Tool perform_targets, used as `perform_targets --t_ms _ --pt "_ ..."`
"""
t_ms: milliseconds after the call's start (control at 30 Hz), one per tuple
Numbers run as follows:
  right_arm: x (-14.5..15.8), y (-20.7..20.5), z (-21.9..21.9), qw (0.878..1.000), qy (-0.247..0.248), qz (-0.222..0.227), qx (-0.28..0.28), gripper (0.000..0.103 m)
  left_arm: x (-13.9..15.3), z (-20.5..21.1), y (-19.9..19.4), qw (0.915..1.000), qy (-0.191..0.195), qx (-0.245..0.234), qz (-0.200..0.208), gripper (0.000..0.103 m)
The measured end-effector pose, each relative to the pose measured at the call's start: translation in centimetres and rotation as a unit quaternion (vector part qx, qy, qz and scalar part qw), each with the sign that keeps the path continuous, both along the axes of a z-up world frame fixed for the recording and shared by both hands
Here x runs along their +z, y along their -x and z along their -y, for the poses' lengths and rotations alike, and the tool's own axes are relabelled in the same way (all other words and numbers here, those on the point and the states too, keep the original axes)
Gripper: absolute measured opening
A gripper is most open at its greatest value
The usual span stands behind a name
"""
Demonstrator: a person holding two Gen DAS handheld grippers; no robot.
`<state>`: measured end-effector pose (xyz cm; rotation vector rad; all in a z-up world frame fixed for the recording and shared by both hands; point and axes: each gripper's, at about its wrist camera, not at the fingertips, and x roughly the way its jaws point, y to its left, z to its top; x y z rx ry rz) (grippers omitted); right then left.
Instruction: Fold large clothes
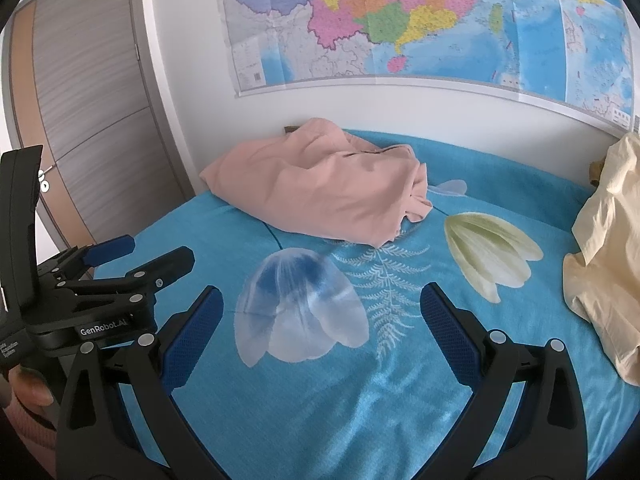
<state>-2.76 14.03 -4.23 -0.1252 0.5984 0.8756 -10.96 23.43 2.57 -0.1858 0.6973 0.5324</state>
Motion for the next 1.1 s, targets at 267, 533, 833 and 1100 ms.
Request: perform_targets --t_ms 267,533,833,1100 --pt "-0.08 -0.07 0.05 1.000 0.001 -0.001 0.000 0.097 -0.04 -0.11 -0.10 1.0000 0.000 -0.001 0.000 0.097" --pt "-0.16 -0.13 0.07 1.000 0.002 -0.003 -0.001 0.097 -0.10 0.03 -0.01 1.0000 0.003 -0.001 -0.001 0.097" --pt "-0.18 -0.15 0.12 1.000 0.002 -0.004 -0.001 0.097 -0.13 0.20 0.05 1.0000 0.002 -0.002 0.000 0.097" --pt "-0.28 -0.12 0.20 1.000 0.002 -0.005 -0.004 0.097 -0.17 0.35 0.06 1.0000 0.001 -0.001 -0.001 0.097"
